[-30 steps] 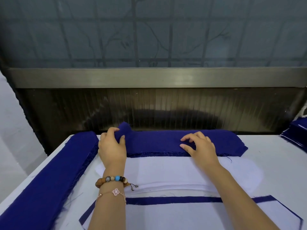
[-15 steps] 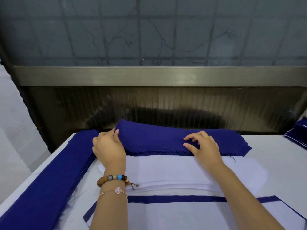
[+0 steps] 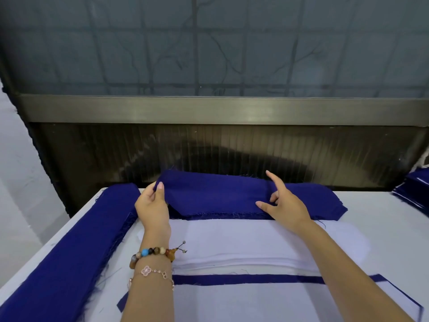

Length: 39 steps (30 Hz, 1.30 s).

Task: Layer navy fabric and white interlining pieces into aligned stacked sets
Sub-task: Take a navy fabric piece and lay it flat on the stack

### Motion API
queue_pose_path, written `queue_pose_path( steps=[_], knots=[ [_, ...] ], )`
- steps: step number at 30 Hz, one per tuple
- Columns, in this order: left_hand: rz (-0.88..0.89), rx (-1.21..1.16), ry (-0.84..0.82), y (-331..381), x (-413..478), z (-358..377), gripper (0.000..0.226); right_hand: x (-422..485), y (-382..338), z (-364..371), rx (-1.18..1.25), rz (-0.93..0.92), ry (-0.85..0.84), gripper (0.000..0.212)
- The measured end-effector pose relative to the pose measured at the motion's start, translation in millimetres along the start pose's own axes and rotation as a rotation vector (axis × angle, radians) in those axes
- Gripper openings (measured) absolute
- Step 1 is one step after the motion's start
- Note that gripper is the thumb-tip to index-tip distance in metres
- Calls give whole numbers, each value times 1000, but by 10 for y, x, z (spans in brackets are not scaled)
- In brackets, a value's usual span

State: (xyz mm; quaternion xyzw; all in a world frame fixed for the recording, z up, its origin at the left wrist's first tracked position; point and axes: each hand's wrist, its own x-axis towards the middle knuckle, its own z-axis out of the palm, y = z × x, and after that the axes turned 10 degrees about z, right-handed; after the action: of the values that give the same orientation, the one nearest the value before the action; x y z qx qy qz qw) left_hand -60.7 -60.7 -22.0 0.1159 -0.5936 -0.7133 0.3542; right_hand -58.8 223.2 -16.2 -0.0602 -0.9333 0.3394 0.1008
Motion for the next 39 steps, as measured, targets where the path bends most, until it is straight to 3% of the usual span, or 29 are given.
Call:
queue_pose_path(
  steps=[4,7,11,14,18,21,27,34,39],
  knots=[
    [-2,-26,17,-7,-39,-13,27,195,12,-258,-107,38,-227,81],
    [-17,-41,21,-5,-32,-14,26,294,77,-366,-65,134,-309,54],
    [-47,-72,34,-69,15,4,28,338,337,-480,-119,152,-67,33],
    [-60,-44,54,-107,41,24,25,344,581,-608,-104,242,71,38],
    [-79,21,68,-139,69,34,25,339,850,-775,-183,493,167,58],
    [-59,84,56,-154,84,29,26,279,960,-844,-86,595,257,48],
    [52,247,42,-78,8,48,24,149,1017,-802,125,464,296,26],
    [325,377,103,406,-83,-4,20,77,844,-992,428,395,440,22],
    [238,384,-102,677,-228,-193,21,-282,935,-1170,453,371,359,14]
  ],
)
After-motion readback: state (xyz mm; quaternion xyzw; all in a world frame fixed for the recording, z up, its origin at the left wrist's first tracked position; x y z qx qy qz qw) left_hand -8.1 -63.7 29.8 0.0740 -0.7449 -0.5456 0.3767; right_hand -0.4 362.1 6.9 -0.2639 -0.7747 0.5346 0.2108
